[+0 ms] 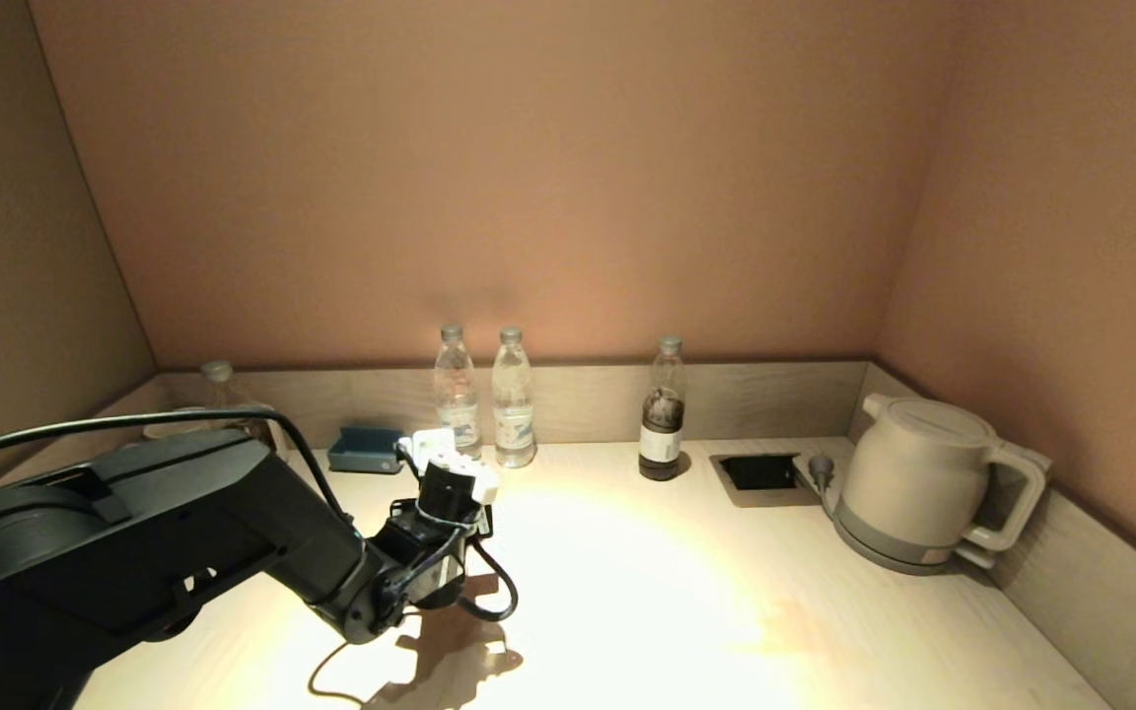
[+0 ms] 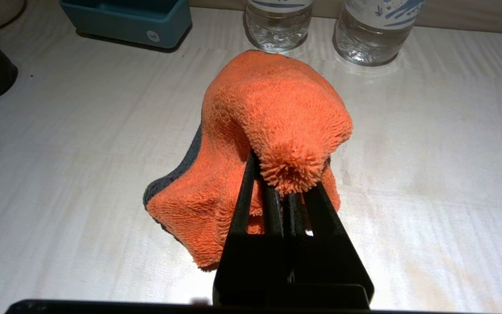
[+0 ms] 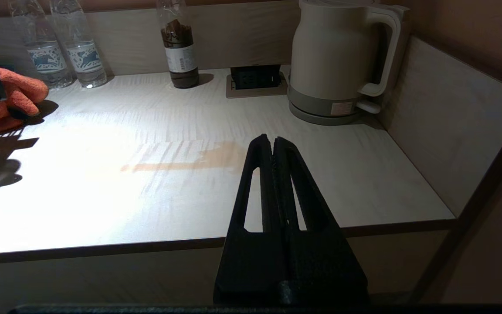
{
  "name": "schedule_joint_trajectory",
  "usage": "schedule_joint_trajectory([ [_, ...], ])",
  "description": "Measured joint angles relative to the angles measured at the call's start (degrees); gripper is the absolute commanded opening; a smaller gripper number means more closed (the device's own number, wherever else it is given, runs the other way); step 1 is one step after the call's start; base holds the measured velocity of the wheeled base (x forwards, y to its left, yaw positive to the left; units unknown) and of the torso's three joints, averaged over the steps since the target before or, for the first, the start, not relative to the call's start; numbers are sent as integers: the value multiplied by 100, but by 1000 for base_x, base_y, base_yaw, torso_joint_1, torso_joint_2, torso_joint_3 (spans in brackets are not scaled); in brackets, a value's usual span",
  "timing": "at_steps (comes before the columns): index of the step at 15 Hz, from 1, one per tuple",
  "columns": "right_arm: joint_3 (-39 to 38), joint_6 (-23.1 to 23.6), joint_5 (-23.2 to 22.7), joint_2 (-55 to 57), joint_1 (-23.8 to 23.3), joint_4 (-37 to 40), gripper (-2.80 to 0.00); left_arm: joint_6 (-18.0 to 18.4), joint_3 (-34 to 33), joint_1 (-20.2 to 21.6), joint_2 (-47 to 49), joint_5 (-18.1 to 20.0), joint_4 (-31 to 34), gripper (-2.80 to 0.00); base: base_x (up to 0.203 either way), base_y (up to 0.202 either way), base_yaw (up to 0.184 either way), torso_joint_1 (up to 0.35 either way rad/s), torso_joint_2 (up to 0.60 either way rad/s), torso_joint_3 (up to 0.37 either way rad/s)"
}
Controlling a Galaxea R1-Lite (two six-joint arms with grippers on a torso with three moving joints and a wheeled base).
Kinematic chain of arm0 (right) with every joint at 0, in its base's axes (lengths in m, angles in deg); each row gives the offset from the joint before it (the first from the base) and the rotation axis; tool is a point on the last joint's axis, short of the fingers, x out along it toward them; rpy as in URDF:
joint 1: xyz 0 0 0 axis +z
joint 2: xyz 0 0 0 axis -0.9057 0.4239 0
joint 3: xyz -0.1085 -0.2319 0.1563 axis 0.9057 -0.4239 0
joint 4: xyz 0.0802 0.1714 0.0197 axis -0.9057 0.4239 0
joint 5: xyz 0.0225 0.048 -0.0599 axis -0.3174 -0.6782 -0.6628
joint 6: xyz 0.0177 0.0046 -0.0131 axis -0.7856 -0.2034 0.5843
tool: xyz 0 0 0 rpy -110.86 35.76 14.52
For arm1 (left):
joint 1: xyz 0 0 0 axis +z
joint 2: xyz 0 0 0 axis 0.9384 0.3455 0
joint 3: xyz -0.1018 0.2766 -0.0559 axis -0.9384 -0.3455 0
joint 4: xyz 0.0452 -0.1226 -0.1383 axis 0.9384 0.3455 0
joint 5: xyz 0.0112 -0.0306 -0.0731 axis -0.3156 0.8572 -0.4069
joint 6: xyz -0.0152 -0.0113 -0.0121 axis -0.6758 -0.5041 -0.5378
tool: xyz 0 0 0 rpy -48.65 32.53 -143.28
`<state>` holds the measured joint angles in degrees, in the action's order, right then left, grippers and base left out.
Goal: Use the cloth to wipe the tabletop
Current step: Sweep the stains on the table
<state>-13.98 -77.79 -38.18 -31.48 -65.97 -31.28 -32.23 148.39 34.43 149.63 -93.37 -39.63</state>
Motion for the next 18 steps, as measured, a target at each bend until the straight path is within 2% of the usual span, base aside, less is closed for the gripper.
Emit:
schedule_joint_trajectory([
  [11,0,-2,0,0,0,1,-280,-418,-328,-829,-123,16,-22,-280,0,0,0,0,0,0],
  [18,0,-2,0,0,0,-2,-280,-501,-651,-1242,-437,46,-19,-280,0,0,0,0,0,0],
])
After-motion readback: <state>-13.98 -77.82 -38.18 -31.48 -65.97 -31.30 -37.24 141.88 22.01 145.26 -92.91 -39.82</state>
